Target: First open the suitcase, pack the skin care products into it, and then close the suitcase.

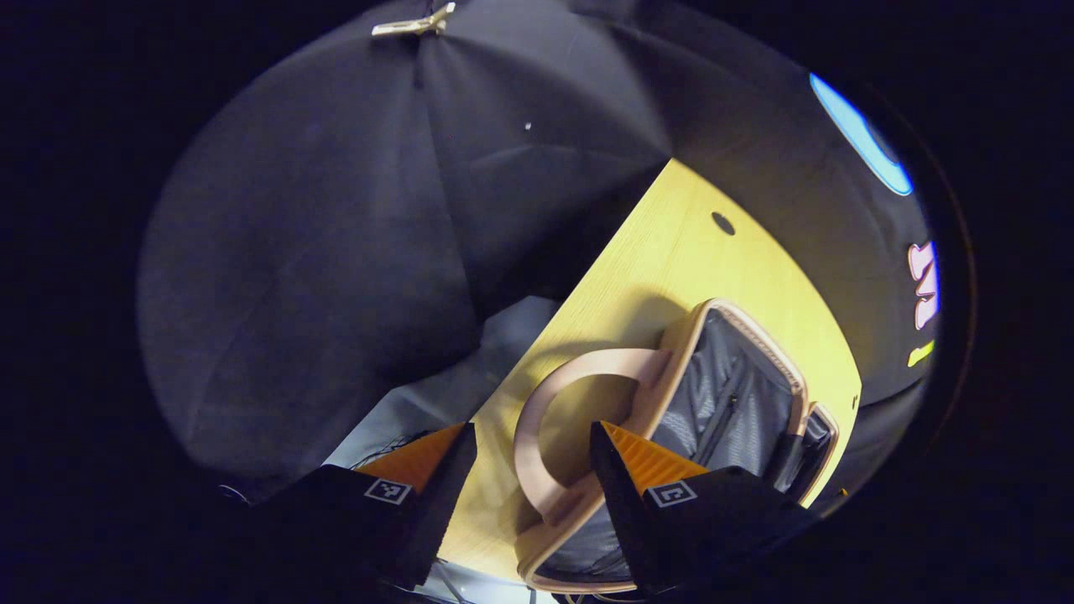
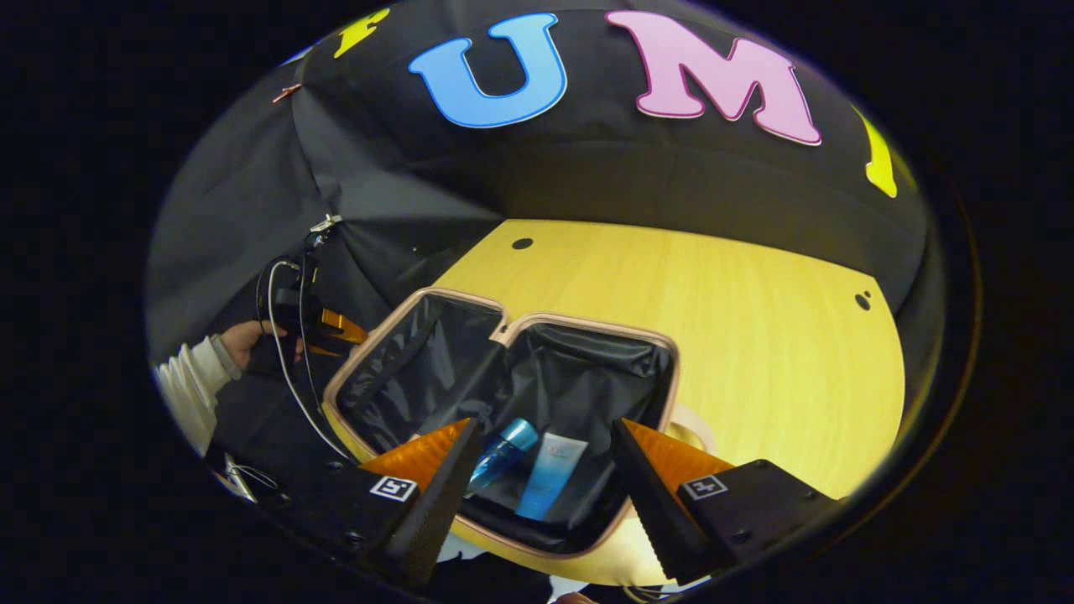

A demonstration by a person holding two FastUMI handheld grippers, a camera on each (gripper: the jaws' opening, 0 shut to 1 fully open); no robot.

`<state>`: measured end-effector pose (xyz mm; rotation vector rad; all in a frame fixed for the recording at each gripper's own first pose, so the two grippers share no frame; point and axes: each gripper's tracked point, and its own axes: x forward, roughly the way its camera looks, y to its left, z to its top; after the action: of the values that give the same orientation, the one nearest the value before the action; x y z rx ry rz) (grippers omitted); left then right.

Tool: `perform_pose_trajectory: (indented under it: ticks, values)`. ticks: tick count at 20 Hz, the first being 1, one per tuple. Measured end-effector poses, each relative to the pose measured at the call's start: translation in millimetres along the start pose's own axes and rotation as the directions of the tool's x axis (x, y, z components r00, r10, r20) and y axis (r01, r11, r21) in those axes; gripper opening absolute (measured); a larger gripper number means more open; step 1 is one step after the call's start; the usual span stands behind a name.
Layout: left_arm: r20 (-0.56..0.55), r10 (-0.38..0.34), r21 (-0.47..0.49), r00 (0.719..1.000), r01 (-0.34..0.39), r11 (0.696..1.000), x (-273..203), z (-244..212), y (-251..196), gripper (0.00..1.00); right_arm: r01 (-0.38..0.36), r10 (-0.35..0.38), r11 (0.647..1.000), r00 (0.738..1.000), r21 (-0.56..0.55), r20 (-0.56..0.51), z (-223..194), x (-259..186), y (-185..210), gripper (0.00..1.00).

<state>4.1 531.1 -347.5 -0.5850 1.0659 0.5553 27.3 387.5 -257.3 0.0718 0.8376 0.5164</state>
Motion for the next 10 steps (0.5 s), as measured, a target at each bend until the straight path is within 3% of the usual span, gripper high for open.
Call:
perform_pose_trajectory:
  ticks: [1,2,4,7,10]
  values:
    - [-0.036,0.024,0.007,0.999,-0.023,1.0,16.4,-1.4,1.9,0.86,0.02,-0.02,1.0,1.0,0.009,-0.009,-7.5,-3.0,-9.2,0.98]
    - [-0.076,-0.015,-0.019,0.997,0.013,1.0,22.9,-12.1,-6.0,0.71,0.038,-0.038,0.999,0.999,0.027,-0.017,-17.4,-10.5,-19.7,0.98]
    - [-0.039,-0.017,0.012,0.999,0.018,1.0,21.4,-7.7,-3.4,0.19,0.073,-0.072,0.997,0.997,0.018,-0.014,-23.7,-19.3,-32.8,0.98]
    - [-0.002,-0.071,0.025,0.997,0.071,0.997,4.9,-2.8,-15.9,0.13,0.081,-0.081,0.997,0.996,0.002,0.028,-20.5,-34.1,-37.1,0.98]
    - [0.054,-0.102,0.105,0.993,0.096,0.99,-23.2,5.4,-27.7,0.07,0.066,-0.066,0.998,0.996,0.016,0.067,-12.9,-43.6,-35.7,0.98]
